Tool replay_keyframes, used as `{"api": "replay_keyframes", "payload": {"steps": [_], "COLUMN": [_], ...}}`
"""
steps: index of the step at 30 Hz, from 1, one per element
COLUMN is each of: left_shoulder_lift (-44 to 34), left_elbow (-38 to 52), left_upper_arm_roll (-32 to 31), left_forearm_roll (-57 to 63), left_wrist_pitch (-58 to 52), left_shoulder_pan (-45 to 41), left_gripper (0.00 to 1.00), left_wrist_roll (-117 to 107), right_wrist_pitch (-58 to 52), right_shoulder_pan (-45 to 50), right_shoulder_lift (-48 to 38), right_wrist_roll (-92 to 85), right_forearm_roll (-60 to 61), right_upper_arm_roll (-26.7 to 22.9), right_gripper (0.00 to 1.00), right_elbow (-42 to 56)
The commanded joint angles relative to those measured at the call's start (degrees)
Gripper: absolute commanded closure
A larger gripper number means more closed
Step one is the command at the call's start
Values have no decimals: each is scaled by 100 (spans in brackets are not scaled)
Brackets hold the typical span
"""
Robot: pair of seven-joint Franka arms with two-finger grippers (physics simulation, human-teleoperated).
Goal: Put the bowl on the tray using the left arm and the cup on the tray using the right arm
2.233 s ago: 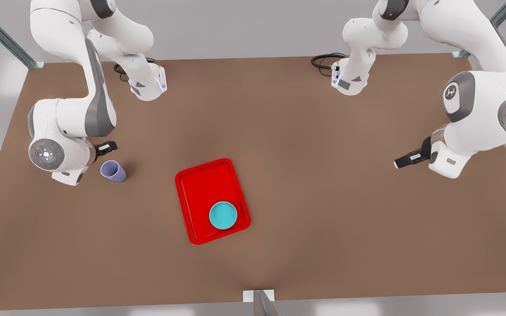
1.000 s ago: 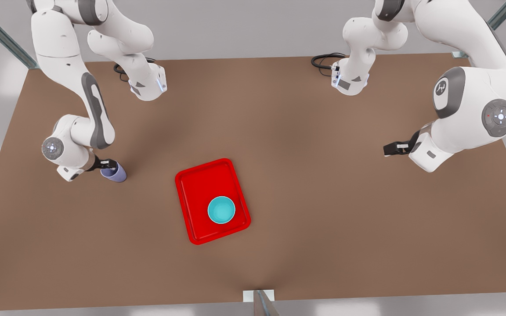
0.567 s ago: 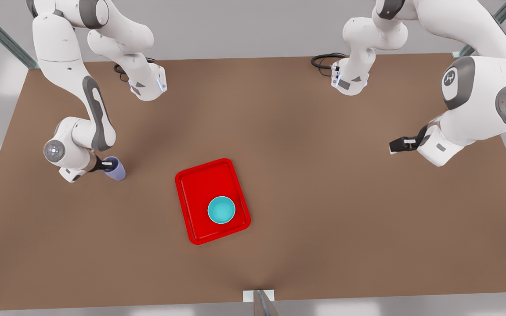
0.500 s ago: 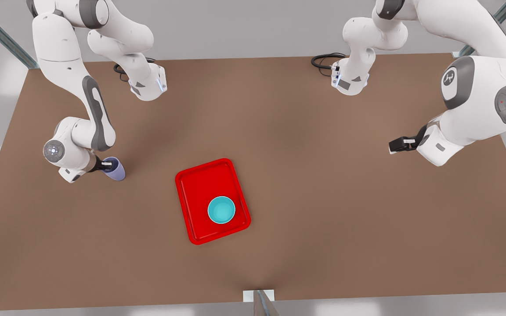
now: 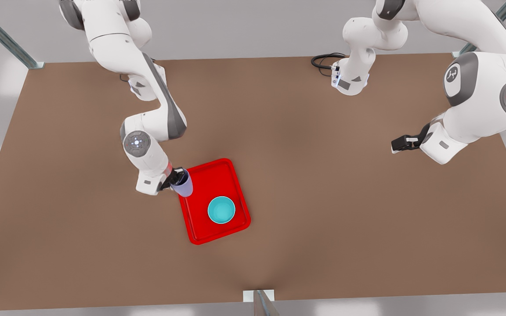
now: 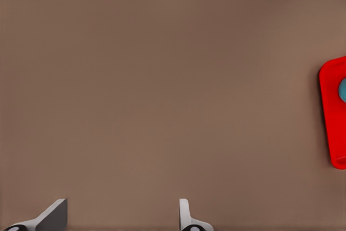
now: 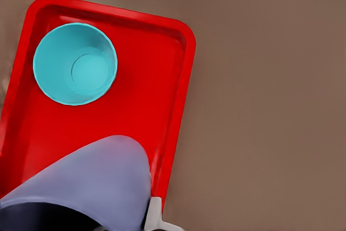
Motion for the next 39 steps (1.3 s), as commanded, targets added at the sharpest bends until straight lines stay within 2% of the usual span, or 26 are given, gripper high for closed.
{"api": "replay_keyframes", "payload": {"steps": [1, 5, 8, 12, 21, 22, 23, 24, 32, 33, 35, 37, 39], "left_shoulder_lift": [-6, -6, -15, -6, -6, -6, -6, -6, 73, 108, 126, 161, 161], "left_elbow": [3, 3, 3, 3, 3, 3, 3, 3, 12, 11, 205, 214, 214], "left_upper_arm_roll": [-1, -1, -1, 8, -1, -1, -1, -1, -27, -27, -45, -36, -36], "left_forearm_roll": [3, -6, -6, -6, -6, 3, -6, -15, -6, -6, -6, -6, -6], "left_wrist_pitch": [-11, -11, -37, -55, -108, -116, -116, -116, -28, -28, 86, 112, 147], "left_shoulder_pan": [-5, -5, -4, 4, 4, -5, -13, -31, -22, -31, -48, -40, -40], "left_gripper": [0, 0, 0, 0, 0, 0, 0, 0, 0, 0, 0, 0, 0], "left_wrist_roll": [33, 24, 24, 33, 24, 24, 15, 6, 24, -2, -2, 6, 6], "right_wrist_pitch": [-211, -149, -272, -852, -668, -668, -668, -668, -1063, -1493, -2073, -2961, -3374], "right_shoulder_pan": [126, 223, 302, 249, 249, 258, 258, 258, 179, 65, -137, -708, -1596], "right_shoulder_lift": [278, 832, 656, 568, 1289, 1324, 1324, 1324, 1227, 1175, 692, -143, -346], "right_wrist_roll": [1821, 1830, 1804, 1821, 1760, 1777, 1777, 1760, 1734, 1760, 1786, 1436, 205], "right_forearm_roll": [471, 911, 1025, 1017, 1043, 1034, 1043, 1034, 1043, 1034, 929, -230, -811], "right_upper_arm_roll": [-4, -4, 5, 5, 5, 5, 5, 5, -4, -13, -31, -22, 5], "right_gripper": [79, 79, 79, 79, 79, 76, 43, 0, 0, 0, 0, 0, 0], "right_elbow": [312, 647, 198, 119, 462, 471, 471, 471, 769, 1094, 1147, 1147, 1401]}}
